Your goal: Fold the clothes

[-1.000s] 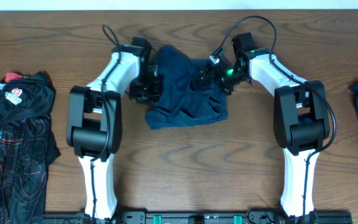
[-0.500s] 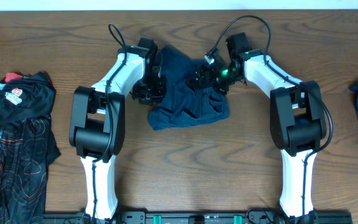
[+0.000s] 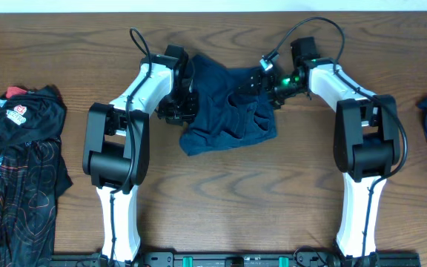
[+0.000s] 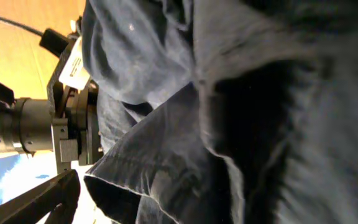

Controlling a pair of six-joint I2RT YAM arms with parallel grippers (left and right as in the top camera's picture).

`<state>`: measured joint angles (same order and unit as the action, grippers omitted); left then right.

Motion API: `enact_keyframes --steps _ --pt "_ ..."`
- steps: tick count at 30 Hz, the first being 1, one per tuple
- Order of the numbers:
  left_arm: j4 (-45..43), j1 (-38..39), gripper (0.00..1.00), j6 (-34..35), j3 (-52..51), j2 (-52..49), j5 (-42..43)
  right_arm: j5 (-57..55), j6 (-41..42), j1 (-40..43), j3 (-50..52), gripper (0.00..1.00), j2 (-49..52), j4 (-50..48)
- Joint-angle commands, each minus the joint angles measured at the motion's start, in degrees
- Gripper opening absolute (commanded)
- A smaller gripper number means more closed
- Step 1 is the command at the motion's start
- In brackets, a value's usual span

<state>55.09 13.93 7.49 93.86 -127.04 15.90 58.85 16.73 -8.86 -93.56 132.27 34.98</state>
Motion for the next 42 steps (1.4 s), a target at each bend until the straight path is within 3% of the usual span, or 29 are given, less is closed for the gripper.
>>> enact_keyframes --steps 1,18,19,20,21,22,23,28,30,34,36,38,42 --pt "-0.5 0.9 0.32 0.1 -1.2 -2.9 0.0 1.3 1.0 -0.9 0.5 0.99 1.0 -0.3" --pt "0.3 0.9 0.32 0.0 -1.2 -2.9 0.0 -5.9 7.0 -7.3 0.5 0.99 1.0 -3.4" --pt "0.4 0.9 0.32 0.0 -1.2 -2.9 0.0 -6.7 7.3 -7.6 0.5 0.93 1.0 -3.3" --pt "0.5 0.9 0.32 -0.2 -1.2 -2.9 0.0 -7.7 7.3 -8.0 0.5 0.75 1.0 -3.1" --pt "0.7 0.9 0.32 -0.2 -1.2 -2.9 0.0 -8.9 7.5 -8.2 0.5 0.44 1.0 -2.8" --pt "0.8 0.9 0.32 -0.2 -1.2 -2.9 0.0 -10.4 8.2 -8.4 0.5 0.20 1.0 -2.4" --pt "0.9 0.9 0.32 -0.2 -1.2 -2.9 0.0 -11.7 8.9 -8.6 0.5 0.02 1.0 -2.1" --pt "1.4 0.9 0.32 -0.2 -1.2 -2.9 0.0 -17.6 8.4 -8.7 0.5 0.01 1.0 -1.0" --pt "1.4 0.9 0.42 -0.3 -1.2 -2.9 -0.2 -17.7 6.8 -8.5 0.4 0.01 0.8 -1.5" --pt "1.4 0.9 0.49 -0.4 -1.2 -2.9 -0.2 -18.9 5.2 -6.3 -1.8 0.01 -0.6 0.4" --pt "1.5 0.9 0.61 -0.4 -1.2 -2.9 -0.1 -20.5 3.5 -4.4 -4.6 0.01 -1.9 4.2" --pt "1.6 0.9 0.65 -0.4 -1.2 -2.9 -0.1 -24.3 1.4 -2.6 -7.9 0.01 -3.7 9.1" --pt "1.4 0.9 0.66 -0.4 -1.2 -2.9 -0.2 -34.0 -3.6 0.0 -15.6 0.01 -7.2 19.7"
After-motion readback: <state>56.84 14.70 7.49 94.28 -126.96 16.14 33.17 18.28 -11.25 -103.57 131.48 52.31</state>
